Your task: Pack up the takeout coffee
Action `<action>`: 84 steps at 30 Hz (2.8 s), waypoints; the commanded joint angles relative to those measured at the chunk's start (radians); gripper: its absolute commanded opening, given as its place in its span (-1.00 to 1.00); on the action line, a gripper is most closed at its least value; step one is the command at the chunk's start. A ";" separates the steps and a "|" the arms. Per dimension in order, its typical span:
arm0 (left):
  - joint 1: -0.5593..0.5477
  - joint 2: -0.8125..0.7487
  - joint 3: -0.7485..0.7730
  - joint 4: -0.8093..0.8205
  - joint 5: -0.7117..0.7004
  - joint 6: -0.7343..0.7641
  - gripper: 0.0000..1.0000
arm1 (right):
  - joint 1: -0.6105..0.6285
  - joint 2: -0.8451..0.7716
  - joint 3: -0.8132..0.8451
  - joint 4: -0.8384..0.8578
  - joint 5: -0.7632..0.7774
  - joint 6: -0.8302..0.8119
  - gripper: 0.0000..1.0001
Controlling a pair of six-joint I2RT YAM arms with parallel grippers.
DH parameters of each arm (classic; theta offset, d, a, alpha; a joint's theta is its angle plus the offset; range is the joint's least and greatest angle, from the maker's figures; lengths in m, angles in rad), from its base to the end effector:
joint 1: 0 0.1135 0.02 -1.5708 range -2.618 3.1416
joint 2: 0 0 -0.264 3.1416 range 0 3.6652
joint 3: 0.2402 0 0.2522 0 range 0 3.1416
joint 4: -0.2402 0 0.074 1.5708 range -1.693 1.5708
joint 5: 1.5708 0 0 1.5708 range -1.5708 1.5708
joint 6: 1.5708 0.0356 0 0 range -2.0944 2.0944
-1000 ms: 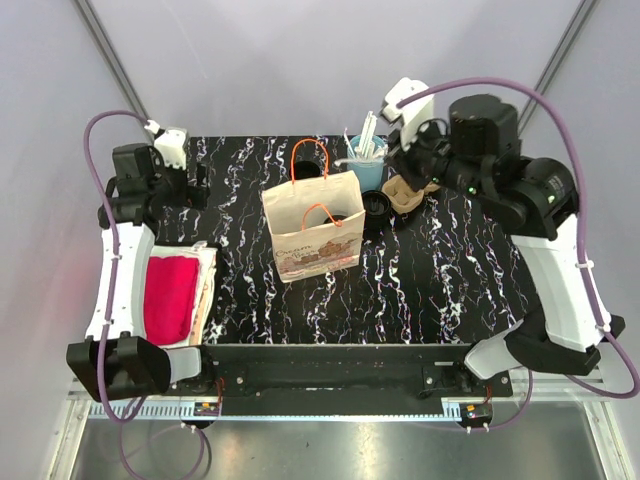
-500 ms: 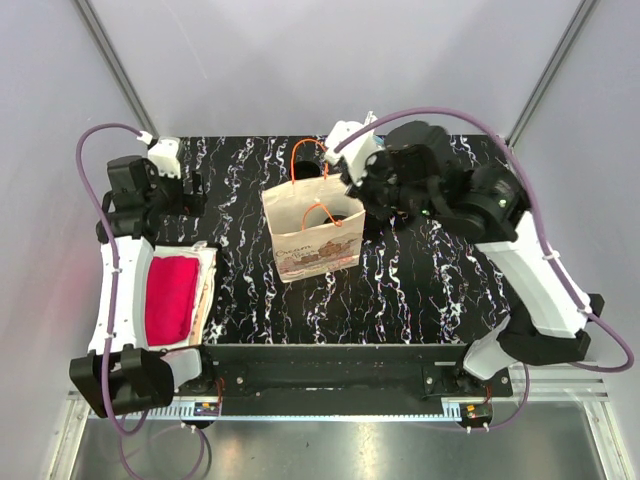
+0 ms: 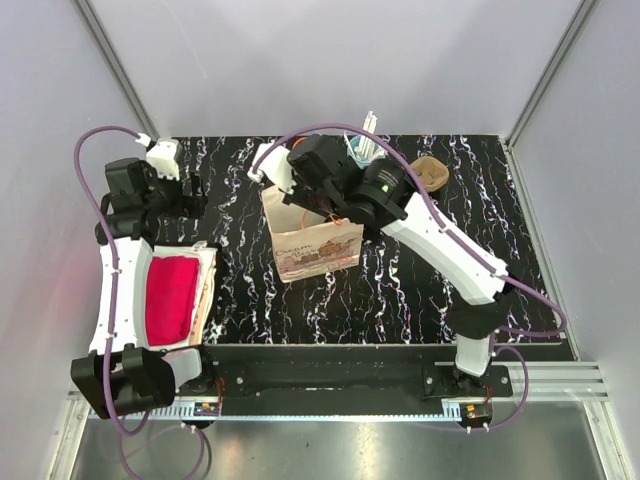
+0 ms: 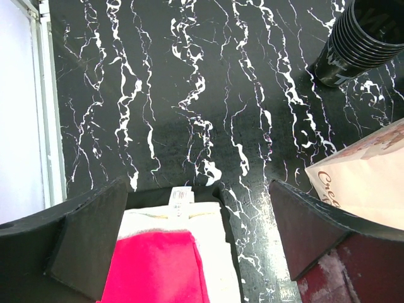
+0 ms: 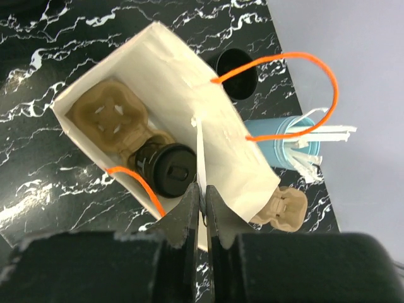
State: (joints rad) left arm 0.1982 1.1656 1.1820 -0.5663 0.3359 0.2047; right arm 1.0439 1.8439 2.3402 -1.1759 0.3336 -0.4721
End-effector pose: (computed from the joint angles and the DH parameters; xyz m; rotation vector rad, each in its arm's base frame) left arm 0.2490 0.0380 0.3639 0.2042 2.0787 -0.1125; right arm 0.1920 0.3068 0.4695 -1.3840 1.7194 -0.0590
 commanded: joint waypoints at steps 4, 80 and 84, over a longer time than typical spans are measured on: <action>0.017 -0.037 -0.018 0.060 0.055 -0.013 0.98 | 0.011 0.103 0.197 -0.030 0.033 -0.057 -0.81; 0.041 -0.285 0.171 0.273 0.252 -0.211 0.98 | -0.867 -0.618 -0.608 0.617 -0.266 0.158 0.99; 0.041 -0.293 0.189 0.247 0.172 -0.211 0.98 | -0.872 -0.686 -0.653 0.670 -0.232 0.162 0.99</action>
State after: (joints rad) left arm 0.2340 0.8822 1.3281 -0.3428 0.5926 -0.0013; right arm 0.1772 1.2358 1.7058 -0.6052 0.1135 -0.3447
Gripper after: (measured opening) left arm 0.987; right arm 0.994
